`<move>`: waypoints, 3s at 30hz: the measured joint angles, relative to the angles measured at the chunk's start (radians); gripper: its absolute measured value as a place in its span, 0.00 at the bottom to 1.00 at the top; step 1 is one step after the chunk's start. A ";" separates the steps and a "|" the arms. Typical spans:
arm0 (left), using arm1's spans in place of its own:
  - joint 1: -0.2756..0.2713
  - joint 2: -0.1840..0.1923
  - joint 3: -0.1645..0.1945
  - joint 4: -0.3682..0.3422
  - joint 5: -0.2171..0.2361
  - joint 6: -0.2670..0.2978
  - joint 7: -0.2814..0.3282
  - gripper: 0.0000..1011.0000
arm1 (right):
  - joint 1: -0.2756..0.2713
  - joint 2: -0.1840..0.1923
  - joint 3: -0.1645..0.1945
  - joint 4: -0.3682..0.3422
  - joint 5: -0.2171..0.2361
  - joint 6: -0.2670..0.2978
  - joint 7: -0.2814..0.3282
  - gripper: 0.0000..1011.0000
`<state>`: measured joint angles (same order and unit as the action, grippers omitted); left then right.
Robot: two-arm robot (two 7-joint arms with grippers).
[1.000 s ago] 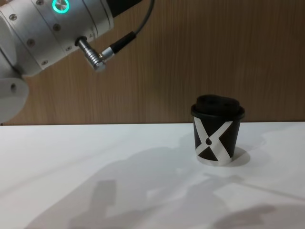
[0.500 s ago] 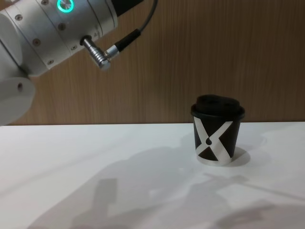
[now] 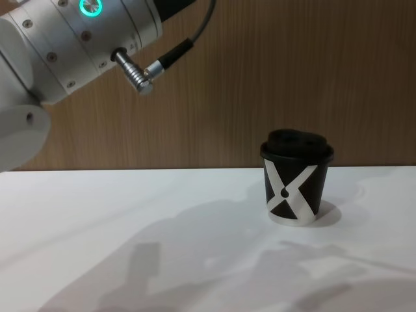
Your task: Pick up the straw with one hand, pass it to the other hand, and insert it into the cup.
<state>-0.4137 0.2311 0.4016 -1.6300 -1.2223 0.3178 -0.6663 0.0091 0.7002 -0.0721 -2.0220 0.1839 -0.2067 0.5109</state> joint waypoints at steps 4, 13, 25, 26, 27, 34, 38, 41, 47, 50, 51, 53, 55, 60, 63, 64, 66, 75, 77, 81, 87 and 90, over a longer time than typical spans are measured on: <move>0.000 0.000 0.000 0.000 -0.001 0.000 0.000 0.32 | 0.000 0.000 0.000 0.000 0.000 0.000 0.000 0.00; -0.001 -0.001 0.001 0.001 -0.001 0.000 0.000 0.07 | 0.000 0.000 0.000 0.000 0.000 0.000 0.000 0.00; -0.001 -0.001 0.000 0.002 -0.003 0.000 0.000 0.01 | 0.000 0.000 0.000 0.000 0.000 0.000 0.000 0.12; -0.001 -0.001 0.000 0.002 -0.003 0.000 0.000 0.01 | 0.000 0.000 0.000 0.000 0.000 0.000 0.000 0.16; -0.001 -0.001 0.000 0.002 -0.003 0.000 0.000 0.01 | 0.000 0.000 0.000 0.000 0.000 0.000 0.000 0.17; -0.003 0.000 0.003 0.001 -0.001 -0.001 0.001 0.01 | 0.000 0.000 0.000 0.000 0.000 0.000 0.000 0.37; -0.006 0.006 0.007 -0.001 0.010 -0.006 0.007 0.01 | 0.000 0.000 0.000 0.000 0.000 0.000 0.000 0.51; -0.012 0.017 0.013 -0.006 0.033 -0.013 0.021 0.01 | 0.000 0.000 0.000 0.000 0.000 0.000 0.000 0.62; -0.028 0.039 0.027 -0.019 0.086 -0.026 0.052 0.01 | 0.000 0.000 0.000 0.000 0.000 0.000 0.000 0.79; -0.035 0.049 0.034 -0.026 0.109 -0.032 0.067 0.01 | 0.000 0.000 0.000 0.000 0.000 0.000 0.000 0.89; -0.040 0.055 0.038 -0.030 0.123 -0.036 0.076 0.01 | 0.000 0.000 0.000 0.000 0.000 0.000 0.000 0.91; -0.045 0.062 0.044 -0.035 0.142 -0.040 0.088 0.01 | 0.000 0.000 0.000 0.000 0.000 0.000 0.000 0.96; -0.054 0.072 0.051 -0.042 0.167 -0.044 0.103 0.01 | 0.000 0.000 0.000 0.000 0.000 0.000 0.000 0.99; -0.080 0.098 0.070 -0.061 0.230 -0.050 0.141 0.01 | 0.000 0.000 0.000 0.000 0.000 0.000 0.000 0.99; -0.092 0.109 0.079 -0.069 0.258 -0.051 0.157 0.01 | 0.000 0.000 0.000 0.000 0.000 0.000 0.000 0.99; -0.102 0.117 0.085 -0.076 0.276 -0.051 0.169 0.01 | 0.000 0.000 0.000 0.000 0.000 0.000 0.000 0.99; -0.113 0.127 0.093 -0.083 0.300 -0.048 0.183 0.01 | 0.000 0.000 0.000 0.000 0.000 0.000 0.000 0.99; -0.176 0.171 0.127 -0.114 0.386 -0.011 0.234 0.01 | 0.000 0.000 0.000 0.000 0.000 0.000 0.000 0.99; -0.195 0.181 0.136 -0.120 0.406 0.007 0.247 0.01 | 0.000 0.000 0.000 0.000 0.000 0.000 0.000 0.99; -0.234 0.198 0.155 -0.128 0.434 0.043 0.264 0.01 | 0.000 0.000 0.000 0.000 0.000 0.000 0.000 0.99; -0.298 0.214 0.184 -0.126 0.471 0.111 0.286 0.01 | 0.000 0.000 0.000 0.000 0.000 0.000 0.000 0.99; -0.327 0.216 0.198 -0.118 0.488 0.141 0.296 0.01 | 0.000 0.000 0.000 0.000 0.000 0.000 0.000 0.99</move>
<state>-0.7409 0.4468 0.5992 -1.7481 -0.7345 0.4591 -0.3707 0.0090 0.7001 -0.0722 -2.0219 0.1839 -0.2066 0.5109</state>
